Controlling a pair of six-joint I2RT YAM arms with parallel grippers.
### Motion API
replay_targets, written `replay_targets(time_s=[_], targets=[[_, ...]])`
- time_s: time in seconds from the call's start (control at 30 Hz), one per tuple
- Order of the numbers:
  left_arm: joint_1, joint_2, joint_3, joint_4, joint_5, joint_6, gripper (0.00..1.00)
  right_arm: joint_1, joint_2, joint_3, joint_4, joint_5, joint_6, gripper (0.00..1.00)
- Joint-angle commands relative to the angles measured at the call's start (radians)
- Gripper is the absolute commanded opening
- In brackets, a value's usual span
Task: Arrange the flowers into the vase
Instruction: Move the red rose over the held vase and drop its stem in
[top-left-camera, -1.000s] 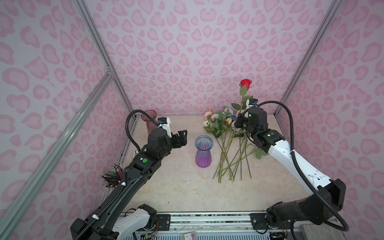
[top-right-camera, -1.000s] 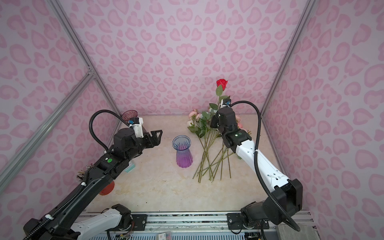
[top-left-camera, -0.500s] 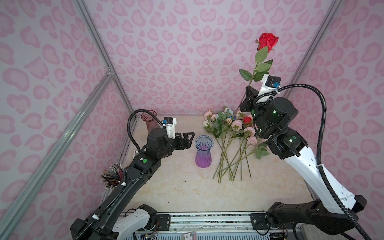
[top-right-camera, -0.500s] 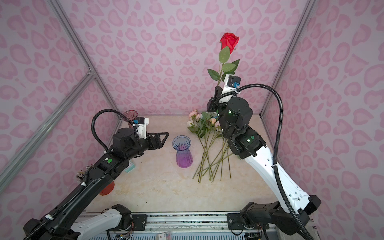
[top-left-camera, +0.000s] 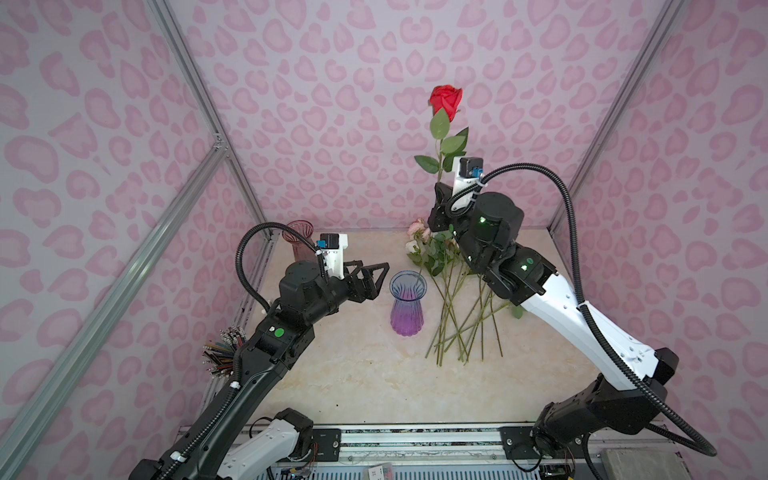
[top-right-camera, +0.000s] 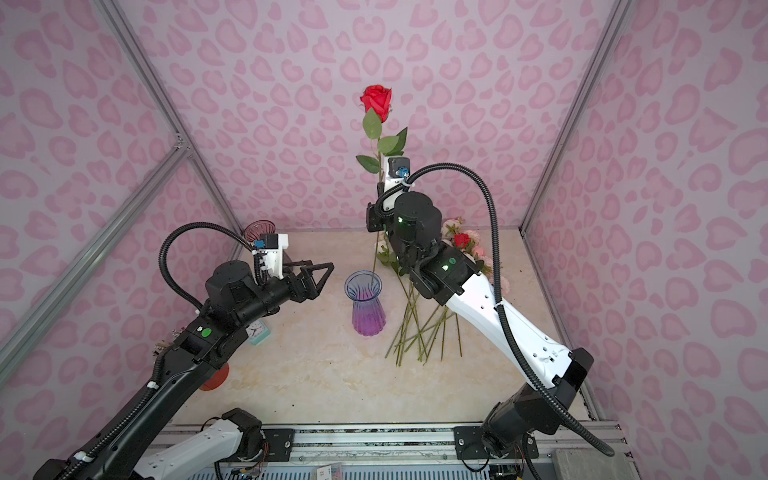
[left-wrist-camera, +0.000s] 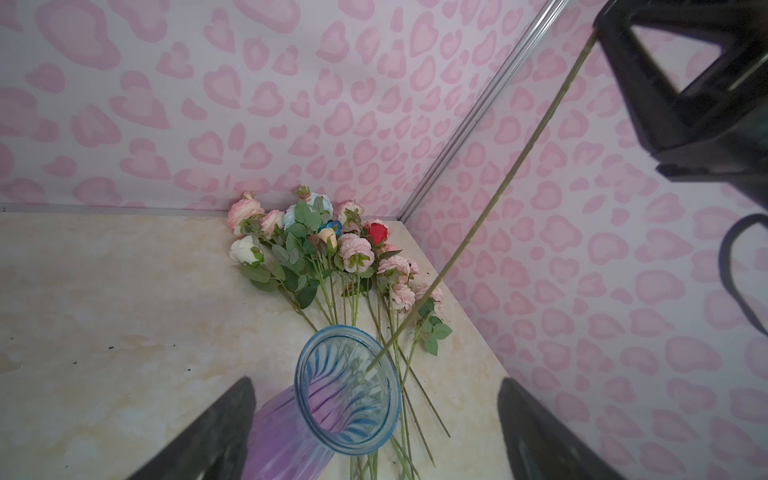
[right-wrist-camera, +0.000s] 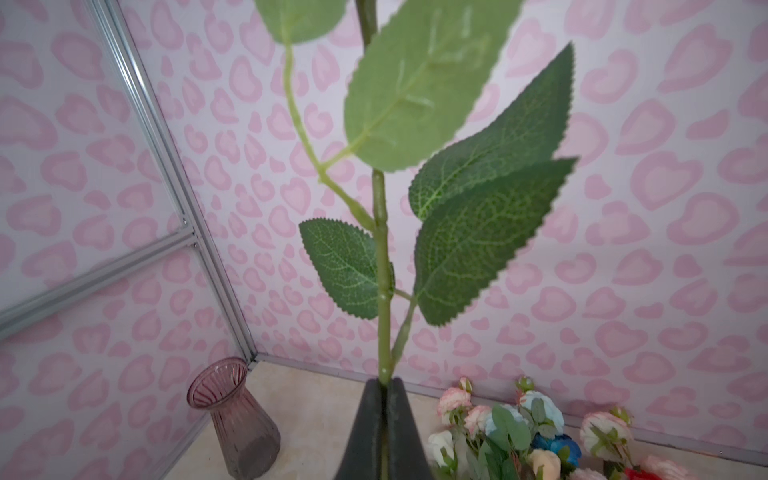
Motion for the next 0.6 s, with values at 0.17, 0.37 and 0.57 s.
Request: replay_targets(time_s=[0.17, 0.37, 0.57], targets=[[0.0, 0.014, 0.002, 0.012, -0.026, 0.01, 0.92, 0.023, 0.013, -0.204, 0.04, -0.033, 0.081, 0.05], [0.0, 0.029, 0.007, 0.009, -0.017, 0.006, 0.91, 0.023, 0.008, -0.309, 0.044, -0.056, 0.149, 0.1], [0.0, 0.05, 0.011, 0.01, 0.013, -0.005, 0.9, 0.026, -0.011, -0.359, 0.034, -0.096, 0.172, 0.15]])
